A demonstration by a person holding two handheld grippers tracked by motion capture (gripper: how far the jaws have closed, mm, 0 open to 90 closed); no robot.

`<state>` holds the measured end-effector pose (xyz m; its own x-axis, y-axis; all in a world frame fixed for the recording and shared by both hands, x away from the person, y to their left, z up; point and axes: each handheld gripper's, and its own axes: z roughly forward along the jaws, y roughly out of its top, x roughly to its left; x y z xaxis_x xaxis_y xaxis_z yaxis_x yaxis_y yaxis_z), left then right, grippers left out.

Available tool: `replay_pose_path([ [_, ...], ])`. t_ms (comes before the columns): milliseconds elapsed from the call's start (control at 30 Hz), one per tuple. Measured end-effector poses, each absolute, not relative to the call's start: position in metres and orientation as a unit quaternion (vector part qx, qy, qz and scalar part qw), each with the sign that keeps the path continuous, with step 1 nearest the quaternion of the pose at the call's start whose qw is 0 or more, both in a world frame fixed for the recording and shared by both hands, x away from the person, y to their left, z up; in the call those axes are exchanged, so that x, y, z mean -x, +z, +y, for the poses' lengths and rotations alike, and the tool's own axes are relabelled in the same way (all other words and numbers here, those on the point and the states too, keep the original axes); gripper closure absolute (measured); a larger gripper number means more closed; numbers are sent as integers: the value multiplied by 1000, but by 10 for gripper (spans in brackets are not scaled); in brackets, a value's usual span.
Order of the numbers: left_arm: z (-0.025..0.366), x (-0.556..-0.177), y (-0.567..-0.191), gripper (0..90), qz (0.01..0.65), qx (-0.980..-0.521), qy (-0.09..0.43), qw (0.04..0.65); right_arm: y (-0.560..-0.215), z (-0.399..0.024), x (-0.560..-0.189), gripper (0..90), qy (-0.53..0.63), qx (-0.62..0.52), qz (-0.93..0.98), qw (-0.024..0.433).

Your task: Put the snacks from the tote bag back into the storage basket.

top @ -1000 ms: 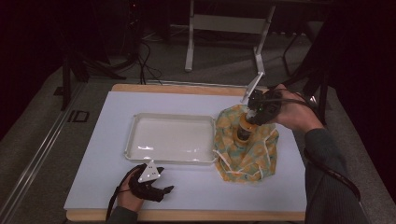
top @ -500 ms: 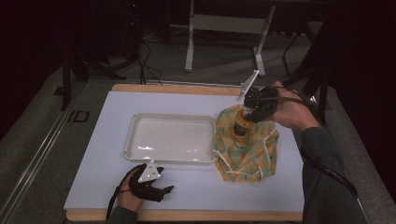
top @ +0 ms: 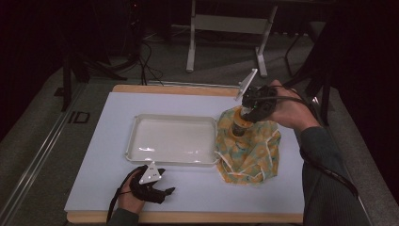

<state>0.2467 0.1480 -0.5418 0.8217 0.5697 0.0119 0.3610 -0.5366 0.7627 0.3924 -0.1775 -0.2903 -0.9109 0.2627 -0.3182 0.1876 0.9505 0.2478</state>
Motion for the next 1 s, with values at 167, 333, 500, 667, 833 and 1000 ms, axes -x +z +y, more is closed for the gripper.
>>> replay_pose_path([
  [167,148,-247,-542,235,268,-867,130,399,-286,-173,-391,589,110,-112,971,179],
  [333,149,-247,-542,235,269,-865,128,403,-283,-168,-390,589,109,-107,972,181],
  [500,149,-247,-542,234,270,-865,127,404,-280,-163,-389,588,113,-102,972,181],
  [667,149,-247,-542,234,269,-865,127,405,-279,-158,-388,589,123,-97,972,178],
  [833,149,-247,-542,235,268,-865,128,405,-279,-151,-388,588,126,-90,972,178],
  [1000,150,-247,-542,234,269,-864,127,406,-278,-146,-387,589,133,-88,972,173],
])
